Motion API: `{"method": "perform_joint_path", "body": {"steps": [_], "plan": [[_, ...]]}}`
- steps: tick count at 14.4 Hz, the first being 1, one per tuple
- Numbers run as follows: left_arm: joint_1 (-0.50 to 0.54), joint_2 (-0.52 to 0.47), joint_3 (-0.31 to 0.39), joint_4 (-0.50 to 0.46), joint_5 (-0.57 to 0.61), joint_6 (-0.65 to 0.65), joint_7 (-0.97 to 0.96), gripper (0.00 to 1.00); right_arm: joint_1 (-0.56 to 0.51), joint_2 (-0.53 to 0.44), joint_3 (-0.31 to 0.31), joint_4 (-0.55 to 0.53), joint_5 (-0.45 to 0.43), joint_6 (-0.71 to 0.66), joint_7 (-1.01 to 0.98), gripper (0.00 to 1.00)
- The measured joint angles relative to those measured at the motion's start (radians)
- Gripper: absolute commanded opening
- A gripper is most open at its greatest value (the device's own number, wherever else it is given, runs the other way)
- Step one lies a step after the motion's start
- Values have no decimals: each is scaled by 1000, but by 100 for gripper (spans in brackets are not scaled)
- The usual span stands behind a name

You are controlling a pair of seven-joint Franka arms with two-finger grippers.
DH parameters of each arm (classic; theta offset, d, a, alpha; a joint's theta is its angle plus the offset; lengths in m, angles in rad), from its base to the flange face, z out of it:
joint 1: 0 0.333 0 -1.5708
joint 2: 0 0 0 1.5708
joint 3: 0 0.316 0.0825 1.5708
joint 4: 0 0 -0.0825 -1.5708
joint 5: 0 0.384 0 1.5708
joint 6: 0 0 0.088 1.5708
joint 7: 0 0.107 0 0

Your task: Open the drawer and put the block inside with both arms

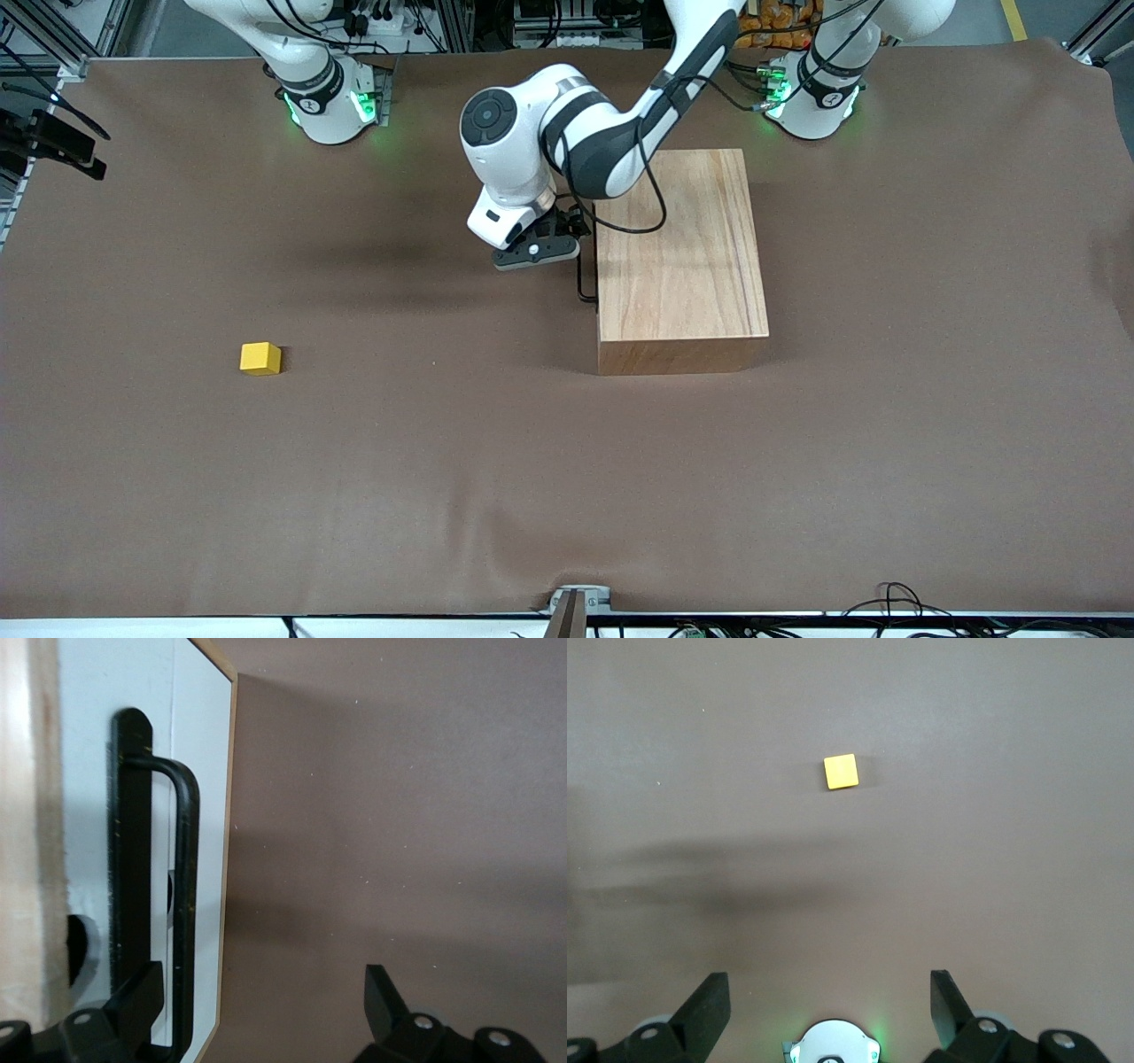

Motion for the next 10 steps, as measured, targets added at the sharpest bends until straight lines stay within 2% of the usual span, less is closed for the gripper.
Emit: {"method": "perform_joint_path", "body": {"steps": [10], "plan": [[-8,29,4,1,68,-21,16,100,0,-4,3,-23,0,7,0,100]]}}
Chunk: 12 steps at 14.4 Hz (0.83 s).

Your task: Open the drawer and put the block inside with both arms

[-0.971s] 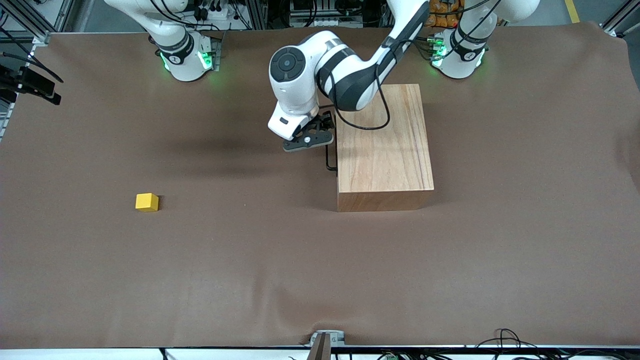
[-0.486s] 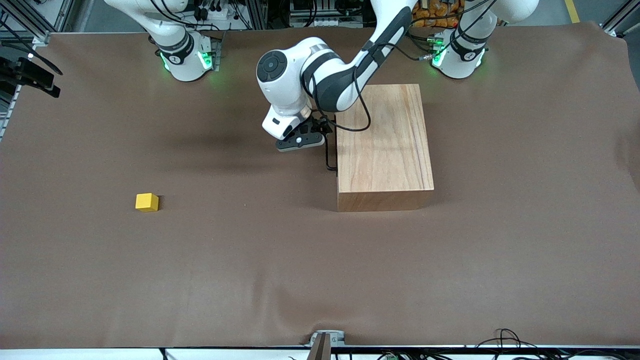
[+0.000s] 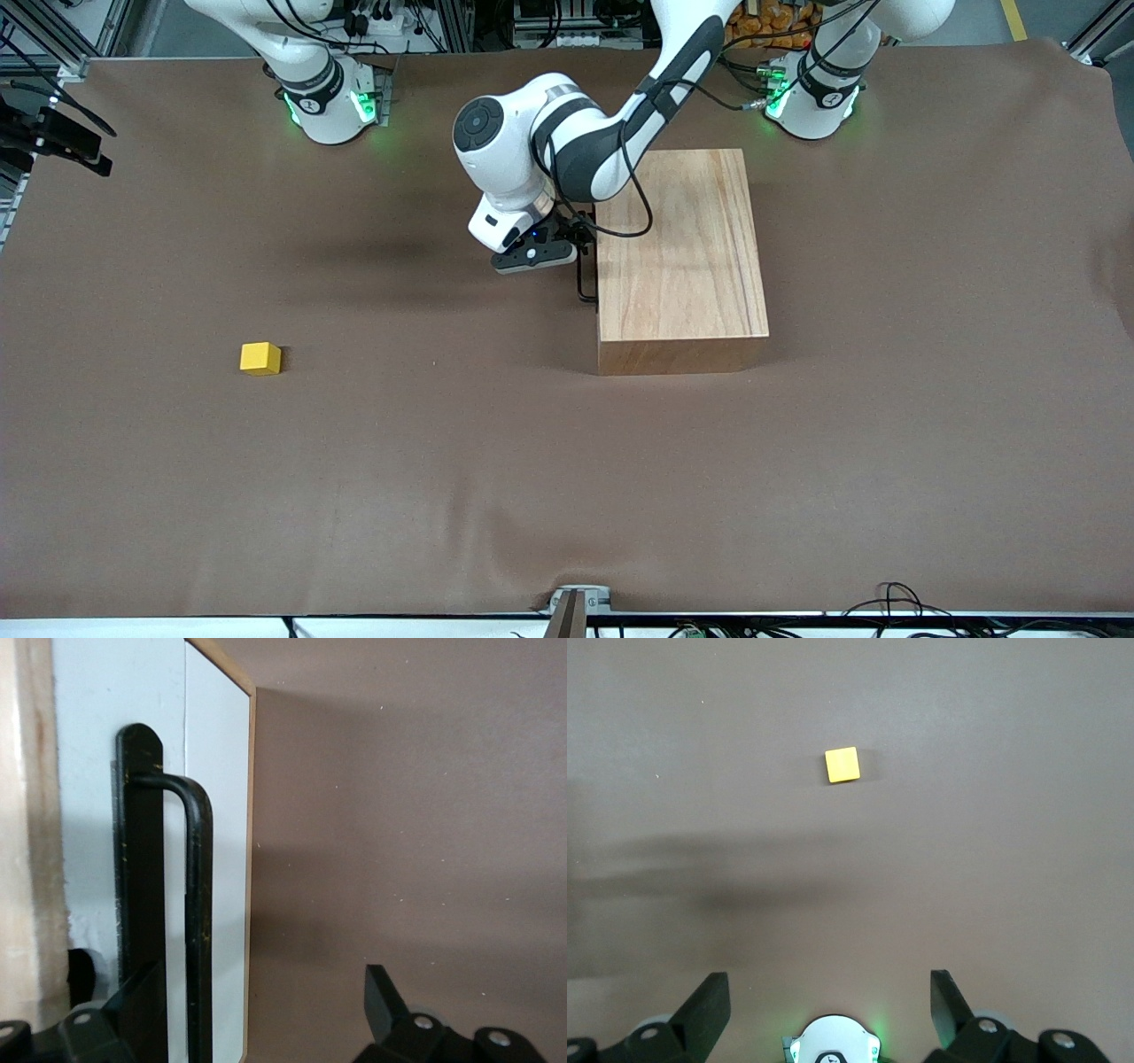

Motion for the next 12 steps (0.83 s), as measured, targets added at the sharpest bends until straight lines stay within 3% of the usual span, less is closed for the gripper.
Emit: {"method": "perform_joint_path", "body": {"steps": [12], "plan": [[0,24,0,0,0,64,17,100,2,49,3,-22,0,109,-1,100]]}}
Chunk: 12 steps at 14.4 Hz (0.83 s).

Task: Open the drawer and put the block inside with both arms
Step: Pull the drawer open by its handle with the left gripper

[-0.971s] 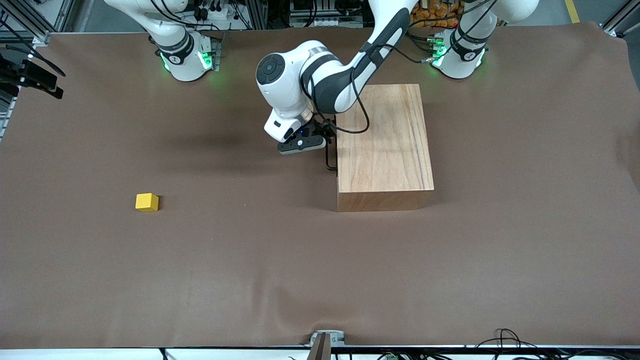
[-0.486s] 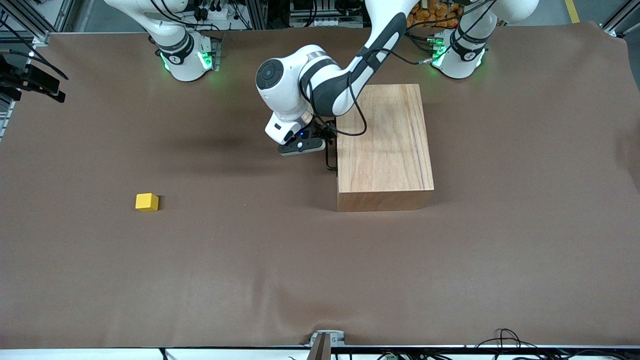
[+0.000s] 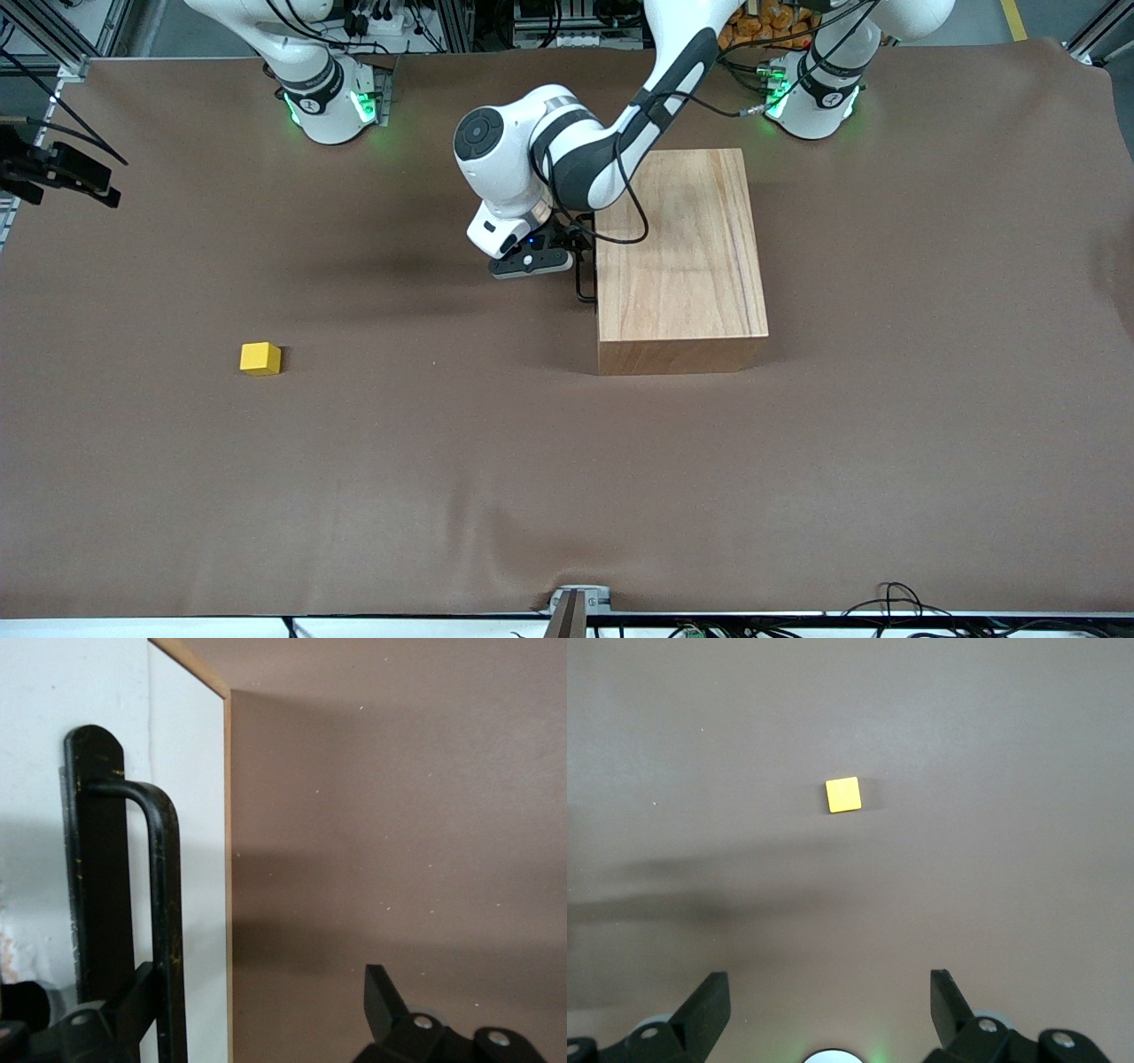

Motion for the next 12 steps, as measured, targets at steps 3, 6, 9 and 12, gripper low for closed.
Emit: {"method": "perform_joint_path", "body": {"steps": [3,6,9,12], "plan": [[-1,7,-1,0,0,50,0,100,3,7,1,0,0,2,0,100],[-5,12,-13,0,0,114,-5,100,3,7,2,-5,0,1,0,100],[-10,12,-25,1,0,148,-13,100,3,7,2,-14,0,-2,-1,100],[-13,12,-32,1,0,180,-19,100,3,7,2,-19,0,-3,-1,100]]}}
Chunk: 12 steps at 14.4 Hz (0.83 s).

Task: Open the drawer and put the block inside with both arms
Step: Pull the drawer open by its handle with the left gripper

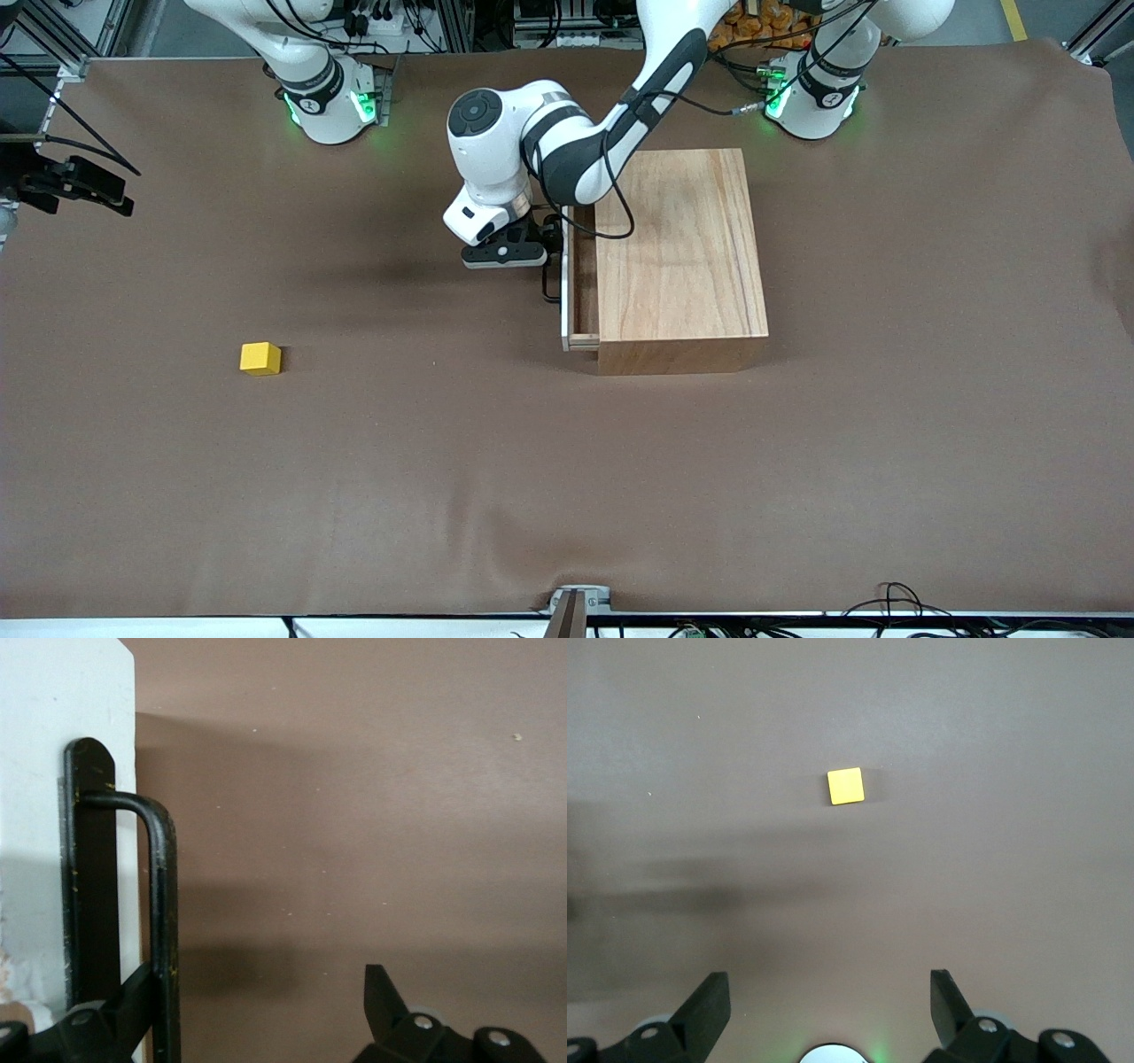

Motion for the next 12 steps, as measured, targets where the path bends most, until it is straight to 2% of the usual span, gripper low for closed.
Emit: {"method": "perform_joint_path", "body": {"steps": [6,12], "plan": [[-21,6,-1,0,0,16,-26,100,0,0,0,-19,0,1,0,100],[-32,11,-2,0,0,100,-46,100,1,0,1,-23,0,12,0,100]]}}
